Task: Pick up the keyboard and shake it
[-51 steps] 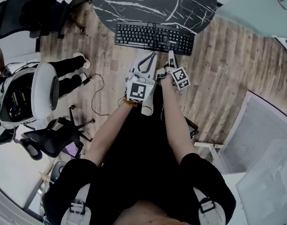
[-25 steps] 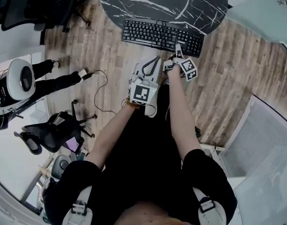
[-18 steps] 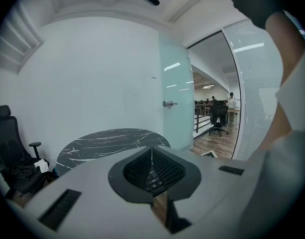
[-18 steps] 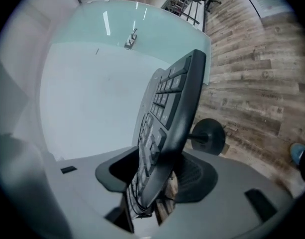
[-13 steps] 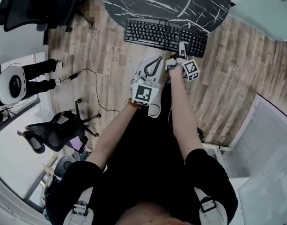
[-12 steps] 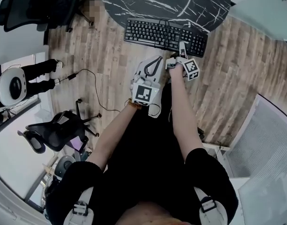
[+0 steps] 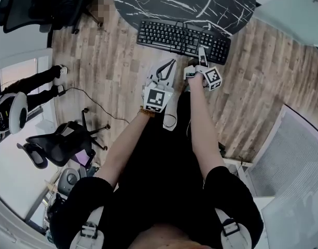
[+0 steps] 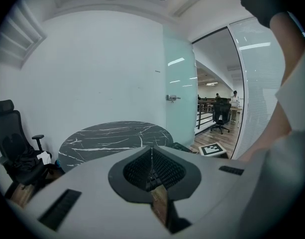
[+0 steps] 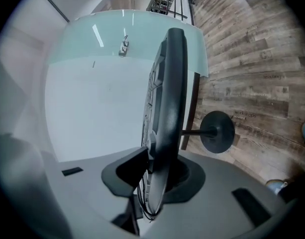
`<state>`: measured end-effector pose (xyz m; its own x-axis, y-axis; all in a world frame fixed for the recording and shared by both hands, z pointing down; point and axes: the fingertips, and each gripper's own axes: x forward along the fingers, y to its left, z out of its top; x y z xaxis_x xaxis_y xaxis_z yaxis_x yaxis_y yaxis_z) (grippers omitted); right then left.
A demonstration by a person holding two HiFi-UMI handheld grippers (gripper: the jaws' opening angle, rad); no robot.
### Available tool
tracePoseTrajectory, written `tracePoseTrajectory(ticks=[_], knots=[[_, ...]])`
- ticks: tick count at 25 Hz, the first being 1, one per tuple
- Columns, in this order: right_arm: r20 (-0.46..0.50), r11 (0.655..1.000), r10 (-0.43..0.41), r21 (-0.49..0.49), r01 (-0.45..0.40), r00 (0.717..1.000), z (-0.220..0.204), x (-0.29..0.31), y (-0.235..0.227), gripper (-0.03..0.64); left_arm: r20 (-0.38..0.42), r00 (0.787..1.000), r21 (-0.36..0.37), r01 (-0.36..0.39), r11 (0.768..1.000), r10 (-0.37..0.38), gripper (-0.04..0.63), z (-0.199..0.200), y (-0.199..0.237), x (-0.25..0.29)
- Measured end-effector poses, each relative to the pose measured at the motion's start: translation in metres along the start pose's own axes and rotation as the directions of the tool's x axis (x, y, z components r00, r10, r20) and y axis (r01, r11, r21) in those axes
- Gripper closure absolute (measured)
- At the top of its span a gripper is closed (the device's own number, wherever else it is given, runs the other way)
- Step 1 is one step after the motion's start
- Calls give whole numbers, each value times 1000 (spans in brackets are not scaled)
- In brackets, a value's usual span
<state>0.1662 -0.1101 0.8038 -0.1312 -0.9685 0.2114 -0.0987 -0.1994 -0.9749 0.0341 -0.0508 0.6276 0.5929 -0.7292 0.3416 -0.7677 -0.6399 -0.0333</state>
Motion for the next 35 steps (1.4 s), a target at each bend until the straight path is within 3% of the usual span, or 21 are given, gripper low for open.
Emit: tracePoseTrajectory(ticks=[7,15,19,27,32,35], knots=[[18,994,65,91,-66,998,-1,-6,3,537,-19,1000,-18,-24,1000,24,580,-10,10,-5],[-23,980,182,85,-180,983,0,-8,28,538,-33,997,-128,-70,989,67,580,-23,32,-8],[-35,972,226,81,-223,974,4,-13,36,538,-31,996,-148,-82,986,78,580,-24,40,-11],[-30,938,327,129,-321,944,5,-25,69,537,-27,994,-232,-112,966,109,580,-27,60,-19],[-31,910,401,127,-394,916,12,-34,110,537,-15,992,-372,-123,920,127,572,-31,81,-29],[-47,897,436,102,-430,899,16,-37,138,537,40,997,-503,-30,864,58,444,-24,83,-30]])
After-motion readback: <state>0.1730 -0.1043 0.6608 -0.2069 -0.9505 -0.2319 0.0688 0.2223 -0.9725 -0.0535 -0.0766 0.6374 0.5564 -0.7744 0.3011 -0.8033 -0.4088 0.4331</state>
